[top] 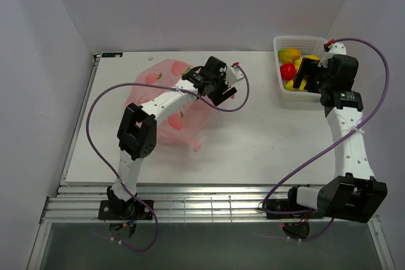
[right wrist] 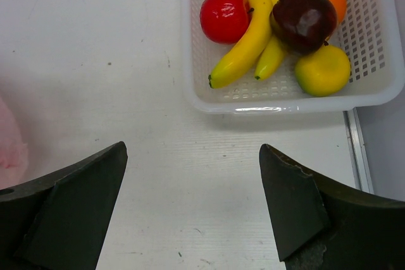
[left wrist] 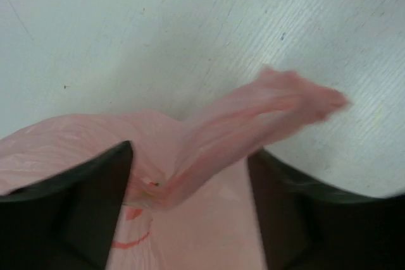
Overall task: Take the fake fruits out of the plastic bag
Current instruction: Place the plastic bag at the center of the board, then reset both arms
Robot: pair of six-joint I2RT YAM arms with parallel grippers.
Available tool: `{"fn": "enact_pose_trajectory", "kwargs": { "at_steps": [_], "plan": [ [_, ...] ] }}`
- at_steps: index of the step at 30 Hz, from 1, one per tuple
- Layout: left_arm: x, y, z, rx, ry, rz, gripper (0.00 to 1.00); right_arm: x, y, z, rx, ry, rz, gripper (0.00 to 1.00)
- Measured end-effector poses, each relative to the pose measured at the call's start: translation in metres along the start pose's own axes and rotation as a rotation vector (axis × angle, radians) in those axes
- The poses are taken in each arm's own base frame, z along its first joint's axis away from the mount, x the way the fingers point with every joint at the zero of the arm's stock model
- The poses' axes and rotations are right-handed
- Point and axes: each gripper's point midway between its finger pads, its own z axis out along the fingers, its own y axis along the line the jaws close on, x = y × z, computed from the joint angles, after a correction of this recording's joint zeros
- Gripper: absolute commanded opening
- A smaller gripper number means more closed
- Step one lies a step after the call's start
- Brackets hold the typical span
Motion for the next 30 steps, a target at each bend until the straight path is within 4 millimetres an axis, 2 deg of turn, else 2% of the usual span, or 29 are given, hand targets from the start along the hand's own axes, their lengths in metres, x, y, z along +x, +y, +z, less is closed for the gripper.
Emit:
{"fn": "enact_pose_trajectory", "kwargs": {
  "at_steps": [3, 7, 9, 12, 13, 14, 16, 18, 19, 21, 22, 24, 27, 30],
  "plan": [
    [-0.022, 0.003, -0.016, 0.009, -0.067, -0.04, 0.98, 0.001, -0.001, -0.002, 0.005, 0.002, 0.0, 0.9],
    [-0.055, 0.019, -0.05, -0.034, -0.163, -0.111, 0.98, 0.001, 0.0, -0.009, 0.008, 0.003, 0.002, 0.9],
    [-0.076, 0.03, -0.083, -0.064, -0.238, -0.169, 0.98, -0.003, 0.0, -0.017, 0.015, -0.016, 0.004, 0.9],
    [-0.107, 0.044, -0.145, -0.101, -0.377, -0.263, 0.98, -0.011, 0.0, -0.033, 0.03, -0.056, 0.012, 0.9],
    [-0.116, 0.048, -0.17, -0.114, -0.435, -0.296, 0.98, -0.014, 0.0, -0.039, 0.036, -0.07, 0.017, 0.9],
    [-0.125, 0.054, -0.204, -0.137, -0.514, -0.33, 0.98, -0.016, 0.001, -0.044, 0.039, -0.082, 0.02, 0.9],
    [-0.126, 0.058, -0.26, -0.168, -0.617, -0.4, 0.98, -0.019, 0.001, -0.052, 0.043, -0.102, 0.025, 0.9],
    [-0.115, 0.062, -0.309, -0.223, -0.709, -0.489, 0.98, -0.013, 0.002, -0.058, 0.044, -0.105, 0.036, 0.9],
    [-0.099, 0.063, -0.332, -0.262, -0.742, -0.552, 0.98, -0.008, 0.002, -0.06, 0.044, -0.101, 0.045, 0.9],
    [-0.057, 0.064, -0.358, -0.354, -0.763, -0.688, 0.98, 0.006, 0.002, -0.061, 0.047, -0.079, 0.059, 0.9],
    [-0.039, 0.065, -0.361, -0.394, -0.755, -0.737, 0.98, 0.015, 0.001, -0.061, 0.048, -0.061, 0.071, 0.9],
    [0.005, 0.068, -0.358, -0.486, -0.695, -0.87, 0.98, 0.032, 0.0, -0.059, 0.051, -0.031, 0.083, 0.9],
    [0.059, 0.071, -0.331, -0.607, -0.545, -1.024, 0.98, 0.053, -0.001, -0.058, 0.055, 0.007, 0.101, 0.9],
    [0.109, 0.069, -0.301, -0.693, -0.381, -1.121, 0.98, 0.058, -0.001, -0.06, 0.056, 0.011, 0.11, 0.9]
  ]
}}
